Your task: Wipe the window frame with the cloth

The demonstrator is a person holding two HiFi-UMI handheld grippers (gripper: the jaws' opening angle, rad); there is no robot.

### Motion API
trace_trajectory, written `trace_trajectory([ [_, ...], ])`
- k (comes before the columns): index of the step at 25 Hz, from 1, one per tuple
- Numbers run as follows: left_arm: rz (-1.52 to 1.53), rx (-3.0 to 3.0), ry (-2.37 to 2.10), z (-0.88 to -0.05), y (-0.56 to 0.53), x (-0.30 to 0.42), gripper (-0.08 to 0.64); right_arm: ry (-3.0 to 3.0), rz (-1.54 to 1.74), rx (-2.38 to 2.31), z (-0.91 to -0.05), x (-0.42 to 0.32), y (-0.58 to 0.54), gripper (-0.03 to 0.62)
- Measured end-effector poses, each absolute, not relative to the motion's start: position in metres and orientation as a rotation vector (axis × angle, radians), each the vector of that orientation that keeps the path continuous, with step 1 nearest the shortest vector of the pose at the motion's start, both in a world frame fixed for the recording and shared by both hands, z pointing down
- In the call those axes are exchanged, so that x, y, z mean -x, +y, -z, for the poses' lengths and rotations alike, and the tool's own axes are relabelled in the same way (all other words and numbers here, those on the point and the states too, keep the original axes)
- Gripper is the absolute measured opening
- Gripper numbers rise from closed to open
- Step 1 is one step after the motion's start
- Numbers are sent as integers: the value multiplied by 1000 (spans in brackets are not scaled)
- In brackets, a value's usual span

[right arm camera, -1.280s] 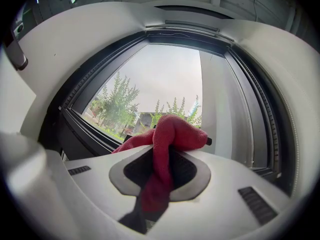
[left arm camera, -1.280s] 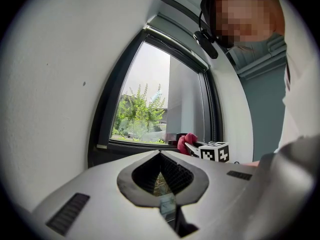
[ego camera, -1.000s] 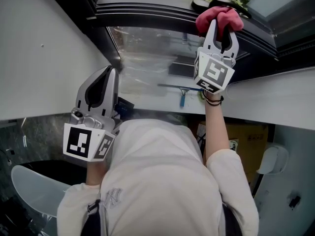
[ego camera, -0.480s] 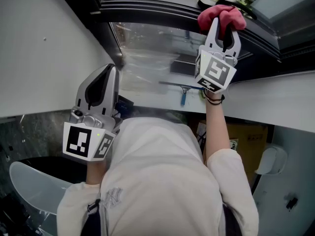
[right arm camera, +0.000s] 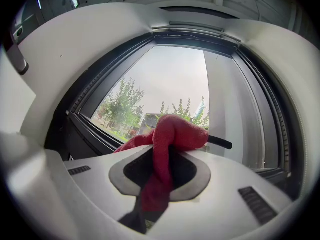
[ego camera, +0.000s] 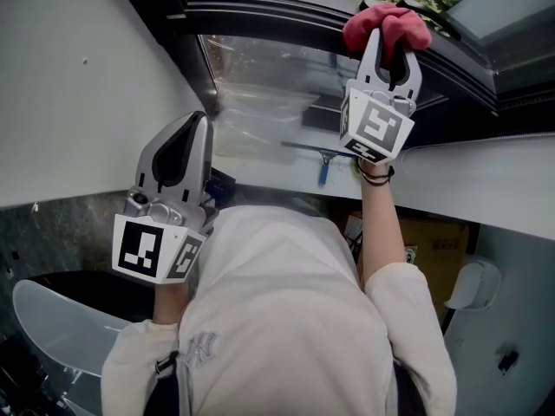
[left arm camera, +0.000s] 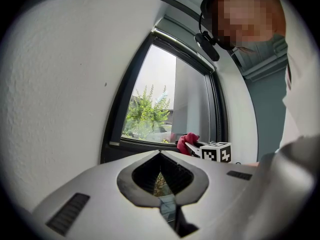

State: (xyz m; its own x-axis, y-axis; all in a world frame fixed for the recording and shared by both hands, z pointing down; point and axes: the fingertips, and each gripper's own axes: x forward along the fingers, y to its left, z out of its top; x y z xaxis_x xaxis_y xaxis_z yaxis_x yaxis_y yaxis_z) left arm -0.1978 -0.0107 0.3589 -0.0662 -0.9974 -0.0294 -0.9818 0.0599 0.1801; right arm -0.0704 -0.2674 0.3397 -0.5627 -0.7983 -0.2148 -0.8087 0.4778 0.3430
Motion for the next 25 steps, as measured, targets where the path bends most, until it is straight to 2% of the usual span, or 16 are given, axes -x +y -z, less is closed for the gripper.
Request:
trace_trajectory([
  [19,212,-2067,-2217,-358,-7,184,8,2823,-681,1314,-339,76,-263,84],
  [25,184,-2081,-2205,-356,-9,177,8,2860,-639,1239,-327,53,-247,89],
])
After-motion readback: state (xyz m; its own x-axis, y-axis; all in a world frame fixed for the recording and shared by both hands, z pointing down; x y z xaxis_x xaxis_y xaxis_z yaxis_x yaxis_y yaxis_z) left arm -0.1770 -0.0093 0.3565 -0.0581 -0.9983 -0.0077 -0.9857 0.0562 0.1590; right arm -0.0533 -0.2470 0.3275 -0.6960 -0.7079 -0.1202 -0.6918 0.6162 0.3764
